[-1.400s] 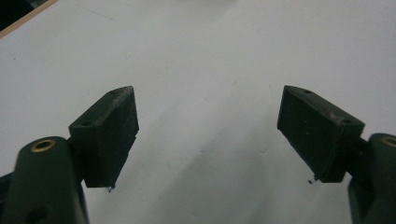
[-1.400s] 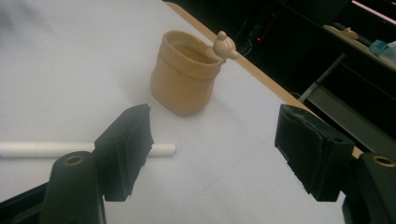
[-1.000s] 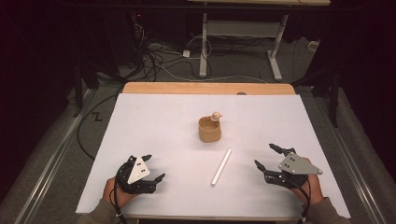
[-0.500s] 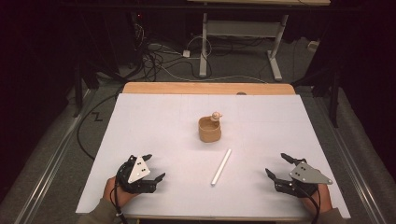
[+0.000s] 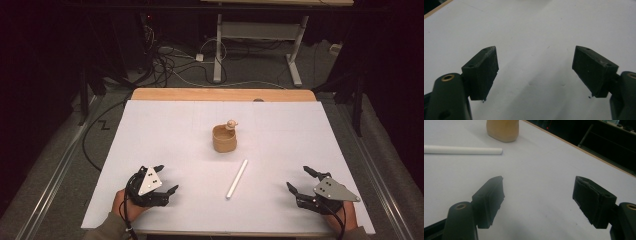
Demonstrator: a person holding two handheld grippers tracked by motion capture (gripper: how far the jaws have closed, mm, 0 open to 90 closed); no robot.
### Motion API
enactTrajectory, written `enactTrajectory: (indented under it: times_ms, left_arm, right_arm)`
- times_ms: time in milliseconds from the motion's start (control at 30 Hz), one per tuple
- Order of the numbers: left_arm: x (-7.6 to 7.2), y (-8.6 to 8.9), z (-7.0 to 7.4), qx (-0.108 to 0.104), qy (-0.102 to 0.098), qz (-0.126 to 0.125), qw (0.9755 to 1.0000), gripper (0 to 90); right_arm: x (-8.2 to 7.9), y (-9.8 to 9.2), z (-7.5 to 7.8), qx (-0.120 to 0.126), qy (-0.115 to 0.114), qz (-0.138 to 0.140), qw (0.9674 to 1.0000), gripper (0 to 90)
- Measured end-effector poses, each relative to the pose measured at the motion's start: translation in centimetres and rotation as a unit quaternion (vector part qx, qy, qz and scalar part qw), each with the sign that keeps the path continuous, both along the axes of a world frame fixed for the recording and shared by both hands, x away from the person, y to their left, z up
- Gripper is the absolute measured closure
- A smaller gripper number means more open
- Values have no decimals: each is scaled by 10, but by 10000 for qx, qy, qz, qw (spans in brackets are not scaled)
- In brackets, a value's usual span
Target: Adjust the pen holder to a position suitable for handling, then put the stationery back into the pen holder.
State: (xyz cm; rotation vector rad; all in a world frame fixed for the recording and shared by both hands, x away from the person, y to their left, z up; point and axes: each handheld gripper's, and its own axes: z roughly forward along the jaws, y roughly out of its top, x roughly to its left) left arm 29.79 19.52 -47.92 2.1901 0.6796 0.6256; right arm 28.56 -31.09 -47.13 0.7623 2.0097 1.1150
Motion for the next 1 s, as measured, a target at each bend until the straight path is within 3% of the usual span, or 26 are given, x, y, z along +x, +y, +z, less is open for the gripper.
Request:
enactTrajectory:
  times_ms: [100,433,600,700,767,867,1000]
  left_arm:
    - [0,-5,2,54,42,52,10000,207]
    - [1,-25,11,32,490,178,9986,212]
    - [5,-44,13,54,749,209,9970,226]
    - [11,-61,17,194,965,215,9949,259]
    - [17,-75,22,112,1182,200,9927,259]
    - [24,-101,30,153,1376,63,9903,284]
    - [37,-134,38,269,1681,-99,9853,308]
  right_arm:
    - [1,0,0,-31,4,-61,10000,251]
    - [4,4,-1,-73,2,-41,10000,254]
    - [4,5,-1,-65,0,-34,10000,256]
    - [4,9,0,-88,-20,14,10000,265]
    - [4,11,0,-88,-43,62,9999,266]
    - [5,11,-1,-56,-28,61,10000,266]
    - [5,11,-2,-76,-34,150,9999,266]
